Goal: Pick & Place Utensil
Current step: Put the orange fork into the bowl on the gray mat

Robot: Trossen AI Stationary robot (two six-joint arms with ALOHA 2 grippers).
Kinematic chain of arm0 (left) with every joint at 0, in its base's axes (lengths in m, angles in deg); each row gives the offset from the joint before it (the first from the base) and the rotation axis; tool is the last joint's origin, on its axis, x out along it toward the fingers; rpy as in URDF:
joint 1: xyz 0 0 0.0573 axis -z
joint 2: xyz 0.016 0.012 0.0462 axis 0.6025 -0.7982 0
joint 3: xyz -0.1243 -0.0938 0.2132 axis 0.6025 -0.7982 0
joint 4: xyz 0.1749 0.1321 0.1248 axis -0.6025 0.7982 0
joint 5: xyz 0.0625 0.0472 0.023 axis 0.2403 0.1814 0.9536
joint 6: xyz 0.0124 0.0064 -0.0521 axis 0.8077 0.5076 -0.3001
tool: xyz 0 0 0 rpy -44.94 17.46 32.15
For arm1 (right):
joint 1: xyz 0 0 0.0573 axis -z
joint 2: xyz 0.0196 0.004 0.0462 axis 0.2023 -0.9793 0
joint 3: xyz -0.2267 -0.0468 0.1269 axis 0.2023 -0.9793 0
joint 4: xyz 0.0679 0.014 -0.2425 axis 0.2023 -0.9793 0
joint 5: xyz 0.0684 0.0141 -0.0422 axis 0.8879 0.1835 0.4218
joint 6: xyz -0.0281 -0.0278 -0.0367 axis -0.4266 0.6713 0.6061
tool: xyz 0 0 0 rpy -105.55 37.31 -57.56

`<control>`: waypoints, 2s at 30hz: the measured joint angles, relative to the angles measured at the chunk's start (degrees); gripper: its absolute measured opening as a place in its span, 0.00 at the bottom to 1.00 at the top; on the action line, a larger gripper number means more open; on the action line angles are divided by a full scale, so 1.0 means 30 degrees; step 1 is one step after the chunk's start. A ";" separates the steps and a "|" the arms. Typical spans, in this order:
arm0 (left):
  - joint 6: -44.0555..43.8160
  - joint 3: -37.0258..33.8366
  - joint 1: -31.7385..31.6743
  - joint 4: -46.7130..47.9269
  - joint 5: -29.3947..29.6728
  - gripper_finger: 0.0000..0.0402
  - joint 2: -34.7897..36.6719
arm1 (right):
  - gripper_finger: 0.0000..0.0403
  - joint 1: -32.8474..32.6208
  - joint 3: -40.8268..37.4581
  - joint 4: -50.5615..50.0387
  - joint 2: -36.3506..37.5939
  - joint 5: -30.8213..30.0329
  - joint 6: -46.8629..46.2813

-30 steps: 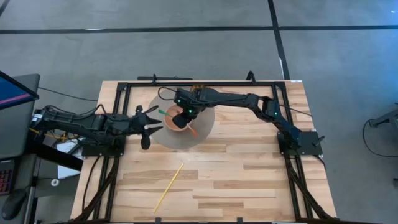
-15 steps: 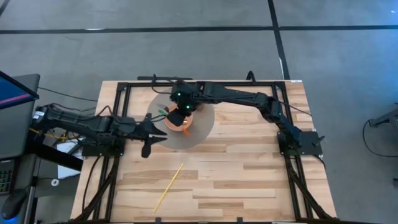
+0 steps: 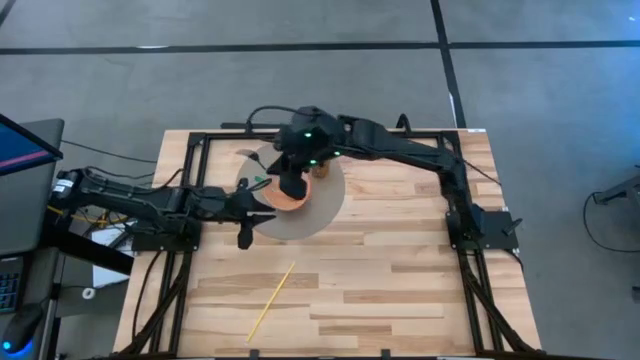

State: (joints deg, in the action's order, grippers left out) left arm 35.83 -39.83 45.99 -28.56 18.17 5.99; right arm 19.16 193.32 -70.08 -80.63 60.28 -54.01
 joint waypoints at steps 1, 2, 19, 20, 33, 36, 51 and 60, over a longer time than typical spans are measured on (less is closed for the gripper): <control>0.0147 0.0000 -0.0063 -0.0015 0.0016 0.24 0.0221 | 0.01 -0.0183 -0.0003 -0.0095 0.0410 -0.0749 0.0797; 0.0408 0.0000 -0.0098 -0.0170 0.0081 0.24 0.0479 | 0.01 -0.0396 -0.0128 -0.0063 0.0742 -0.1645 0.1597; 0.3534 0.0000 -0.0102 -0.1804 0.1647 0.33 0.4844 | 0.01 -0.0025 -0.6094 0.5407 0.3947 -0.0924 0.3141; 0.3534 0.0000 -0.0108 -0.1786 0.1647 0.33 0.4866 | 0.01 -0.0102 -0.6080 0.5557 0.4465 -0.0753 0.3509; 0.5529 -0.0007 -0.0108 -0.5150 0.2069 0.33 0.3787 | 0.01 -0.0345 -1.4284 1.2525 0.8990 0.0977 0.5822; 0.6278 -0.0007 -0.0108 -0.6150 0.2009 0.33 0.3150 | 0.01 0.0314 -1.7633 1.8431 0.9120 0.1527 0.4160; 0.5968 -0.0007 -0.0013 -0.7341 0.1042 0.33 0.1548 | 0.01 0.0944 -2.0844 2.8915 0.7577 0.4497 -0.1226; 0.5887 -0.0007 -0.0017 -0.7662 0.1049 0.33 0.1567 | 0.00 0.0817 -2.0815 3.0149 0.7597 0.4334 -0.0698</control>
State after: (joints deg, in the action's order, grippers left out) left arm 53.49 -39.85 45.94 -51.55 21.32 10.69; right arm 21.61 130.87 20.36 -57.84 73.28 -56.11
